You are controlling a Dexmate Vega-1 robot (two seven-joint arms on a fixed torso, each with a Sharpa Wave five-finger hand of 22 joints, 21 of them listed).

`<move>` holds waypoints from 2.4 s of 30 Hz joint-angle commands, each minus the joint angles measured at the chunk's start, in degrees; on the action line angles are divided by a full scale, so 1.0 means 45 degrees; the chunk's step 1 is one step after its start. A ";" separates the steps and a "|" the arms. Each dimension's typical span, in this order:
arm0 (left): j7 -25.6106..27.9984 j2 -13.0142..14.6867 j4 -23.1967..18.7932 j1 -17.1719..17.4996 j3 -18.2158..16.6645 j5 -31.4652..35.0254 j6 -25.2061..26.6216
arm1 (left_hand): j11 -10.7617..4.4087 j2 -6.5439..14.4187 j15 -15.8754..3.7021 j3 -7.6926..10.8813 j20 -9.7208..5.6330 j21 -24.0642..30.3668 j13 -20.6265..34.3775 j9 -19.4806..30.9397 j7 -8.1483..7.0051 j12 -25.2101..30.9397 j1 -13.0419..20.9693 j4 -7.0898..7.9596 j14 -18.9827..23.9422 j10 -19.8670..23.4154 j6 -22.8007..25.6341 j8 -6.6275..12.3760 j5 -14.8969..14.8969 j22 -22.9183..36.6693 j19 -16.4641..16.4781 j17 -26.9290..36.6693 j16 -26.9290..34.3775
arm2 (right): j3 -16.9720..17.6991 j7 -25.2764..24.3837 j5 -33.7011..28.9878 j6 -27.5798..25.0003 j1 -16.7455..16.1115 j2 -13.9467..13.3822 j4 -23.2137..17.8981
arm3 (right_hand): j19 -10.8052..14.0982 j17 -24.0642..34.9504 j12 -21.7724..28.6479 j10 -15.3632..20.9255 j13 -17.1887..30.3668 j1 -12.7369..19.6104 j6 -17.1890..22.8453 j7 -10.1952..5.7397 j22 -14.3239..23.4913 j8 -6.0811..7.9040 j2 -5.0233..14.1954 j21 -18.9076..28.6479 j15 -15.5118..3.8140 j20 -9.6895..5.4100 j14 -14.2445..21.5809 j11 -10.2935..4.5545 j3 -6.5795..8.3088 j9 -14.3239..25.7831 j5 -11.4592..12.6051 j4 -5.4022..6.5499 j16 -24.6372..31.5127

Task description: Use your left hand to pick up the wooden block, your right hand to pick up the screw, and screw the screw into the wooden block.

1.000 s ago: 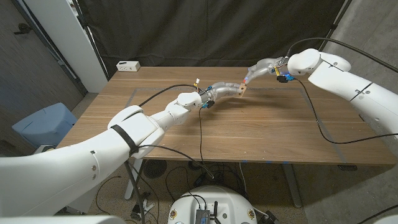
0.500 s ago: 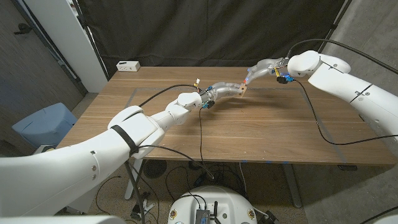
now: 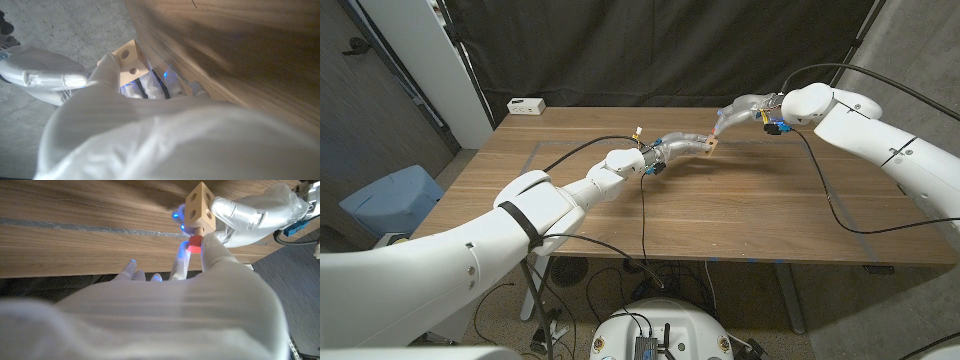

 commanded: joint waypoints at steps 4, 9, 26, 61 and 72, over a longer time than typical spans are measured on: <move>-0.0070 0.0004 -0.0002 0.0011 -0.0013 0.0004 -0.0064 | -0.0015 0.0096 -0.0441 0.0091 0.0009 0.0033 0.0019 0.0053 0.0003 0.0070 0.0007 0.0008 -0.0015 0.0002 0.0098 0.0091 0.0025 0.0062 0.0006 0.0046 0.0044 | 0.0046 -0.0312 -0.0101 -0.0223 -0.0137 -0.0034 -0.0229 | 0.0288 0.0025 0.0111 0.0371 -0.0009 0.0218 0.0434 -0.0029 0.0029 0.0311 0.0027 0.0118 -0.0047 -0.0057 0.0254 -0.0123 0.0021 0.0157 -0.0057 0.0115 0.0111; -0.0086 0.0000 -0.0002 0.0025 -0.0025 -0.0010 -0.0064 | -0.0032 0.0084 -0.0437 0.0094 0.0009 0.0034 0.0027 0.0053 0.0003 0.0064 0.0018 -0.0004 -0.0017 -0.0031 0.0106 0.0093 0.0028 0.0063 0.0012 0.0039 0.0037 | 0.0038 -0.0460 -0.0172 -0.0407 -0.0195 -0.0037 -0.0320 | 0.0463 0.0032 0.0162 0.0725 -0.0010 0.0214 0.0852 -0.0114 0.0032 0.0594 -0.0009 0.0139 -0.0196 -0.0123 0.0482 -0.0221 -0.0025 0.0257 -0.0079 0.0144 0.0158; -0.0165 0.0013 -0.0007 0.0087 -0.0073 -0.0041 -0.0152 | 0.0016 0.0108 -0.0429 0.0114 -0.0020 0.0042 0.0010 0.0053 0.0003 0.0060 0.0060 -0.0017 0.0001 -0.0017 0.0103 0.0089 0.0032 0.0062 0.0048 0.0039 0.0044 | -0.0562 -0.0691 -0.1297 -0.1249 -0.0024 0.0061 -0.0747 | 0.1054 0.0087 0.0255 0.1887 -0.0009 -0.0699 0.2160 -0.0087 0.0037 0.1514 -0.0482 0.0179 -0.0441 -0.0285 0.1291 -0.0410 -0.0561 0.0528 -0.0165 0.0428 0.0309; -0.0418 0.0058 -0.0054 0.0245 -0.0185 -0.0035 -0.0705 | -0.0032 0.0194 -0.0417 0.0186 -0.0014 0.0057 -0.0129 0.0055 0.0002 0.0022 0.0175 -0.0022 -0.0002 -0.0158 0.0063 0.0080 0.0088 0.0075 0.0160 0.0041 0.0037 | -0.1031 -0.0960 -0.2747 -0.2538 -0.0004 0.0369 -0.1392 | 0.2097 0.0140 0.0284 0.4474 -0.0038 -0.3837 0.5832 0.0670 0.0036 0.4011 -0.0899 0.0058 -0.0834 -0.0436 0.2835 -0.0133 -0.1907 0.1718 -0.0081 0.1216 0.0509; -0.0562 0.0104 -0.0095 0.0341 -0.0258 -0.0040 -0.1022 | 0.0006 0.0186 -0.0401 0.0194 -0.0014 0.0056 -0.0140 0.0055 0.0002 0.0039 0.0210 -0.0034 0.0002 -0.0154 0.0047 0.0080 0.0095 0.0076 0.0168 0.0038 0.0035 | -0.0959 -0.0379 -0.2576 -0.2697 0.0057 0.0020 -0.1788 | 0.1201 0.0179 -0.0265 0.3630 0.0025 -0.4903 0.2965 0.0727 0.0042 0.2725 -0.0894 -0.0227 -0.0303 -0.0035 0.2138 0.0820 -0.2329 0.1151 -0.0038 0.1357 0.0067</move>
